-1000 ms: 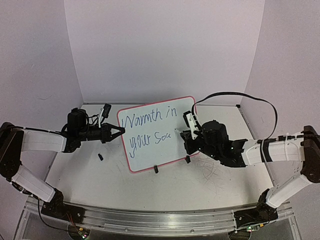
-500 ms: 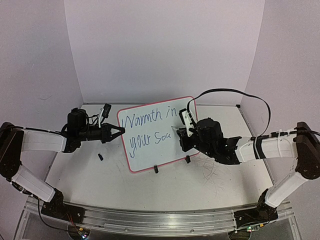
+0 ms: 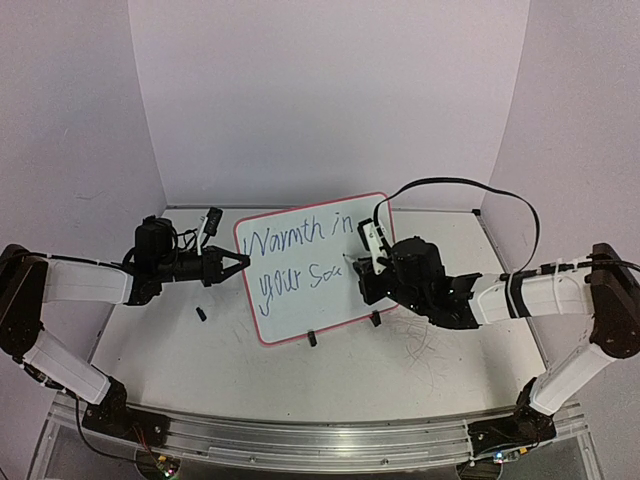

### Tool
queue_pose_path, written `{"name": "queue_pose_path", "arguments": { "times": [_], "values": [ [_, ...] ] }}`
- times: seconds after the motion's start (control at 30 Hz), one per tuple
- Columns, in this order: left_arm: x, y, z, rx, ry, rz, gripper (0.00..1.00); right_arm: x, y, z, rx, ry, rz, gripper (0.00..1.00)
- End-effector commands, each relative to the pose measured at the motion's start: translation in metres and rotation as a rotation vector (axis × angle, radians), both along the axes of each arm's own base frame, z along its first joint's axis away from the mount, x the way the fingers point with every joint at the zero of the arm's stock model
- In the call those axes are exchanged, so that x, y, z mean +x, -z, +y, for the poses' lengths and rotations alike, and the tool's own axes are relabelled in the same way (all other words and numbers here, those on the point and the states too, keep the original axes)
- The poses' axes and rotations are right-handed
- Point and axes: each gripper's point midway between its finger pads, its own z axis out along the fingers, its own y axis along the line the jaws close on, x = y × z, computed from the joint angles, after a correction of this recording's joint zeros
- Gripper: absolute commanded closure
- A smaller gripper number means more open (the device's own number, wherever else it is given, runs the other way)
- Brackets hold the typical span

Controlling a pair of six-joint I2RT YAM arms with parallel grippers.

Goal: Write a sentence on the whiteboard

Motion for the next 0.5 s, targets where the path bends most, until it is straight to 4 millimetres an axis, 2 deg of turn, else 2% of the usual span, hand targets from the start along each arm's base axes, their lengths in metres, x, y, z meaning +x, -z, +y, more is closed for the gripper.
{"name": "queue_pose_path", "arguments": {
  "times": [0.0,0.47],
  "values": [
    [0.014,0.001,0.004,0.054,-0.044,-0.069,1.00,-0.005,0.014,-0.005,-0.011,0.008,0.050,1.00],
    [0.013,0.000,0.004,0.052,-0.044,-0.068,1.00,-0.018,0.035,-0.009,-0.001,-0.002,0.115,1.00]
  ]
}}
